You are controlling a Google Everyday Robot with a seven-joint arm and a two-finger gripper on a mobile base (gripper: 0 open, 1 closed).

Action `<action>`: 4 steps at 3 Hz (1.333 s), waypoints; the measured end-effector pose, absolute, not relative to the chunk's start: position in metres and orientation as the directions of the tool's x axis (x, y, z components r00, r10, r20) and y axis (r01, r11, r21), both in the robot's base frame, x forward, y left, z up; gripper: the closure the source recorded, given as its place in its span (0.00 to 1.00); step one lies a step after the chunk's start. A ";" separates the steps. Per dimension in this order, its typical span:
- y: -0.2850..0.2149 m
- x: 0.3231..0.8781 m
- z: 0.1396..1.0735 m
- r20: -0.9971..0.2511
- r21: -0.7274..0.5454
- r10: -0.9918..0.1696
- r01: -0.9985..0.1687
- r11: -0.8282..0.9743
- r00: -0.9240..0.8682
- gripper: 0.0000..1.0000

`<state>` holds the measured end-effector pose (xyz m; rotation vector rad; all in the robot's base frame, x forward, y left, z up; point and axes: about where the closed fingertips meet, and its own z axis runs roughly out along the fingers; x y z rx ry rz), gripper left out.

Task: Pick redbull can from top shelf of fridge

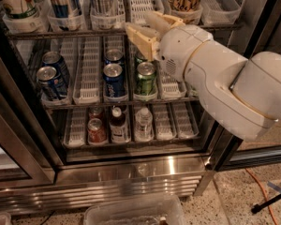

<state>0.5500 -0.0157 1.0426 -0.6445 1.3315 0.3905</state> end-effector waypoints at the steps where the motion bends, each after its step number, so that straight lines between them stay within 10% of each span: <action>1: -0.016 0.550 1.043 -0.973 -0.208 -0.097 -0.607 0.767 0.211 0.49; 4: 0.014 0.569 1.055 -0.970 -0.209 -0.076 -0.627 0.751 0.232 0.36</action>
Offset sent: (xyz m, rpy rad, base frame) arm 0.0000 0.0000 0.0000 0.0000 0.0000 0.0000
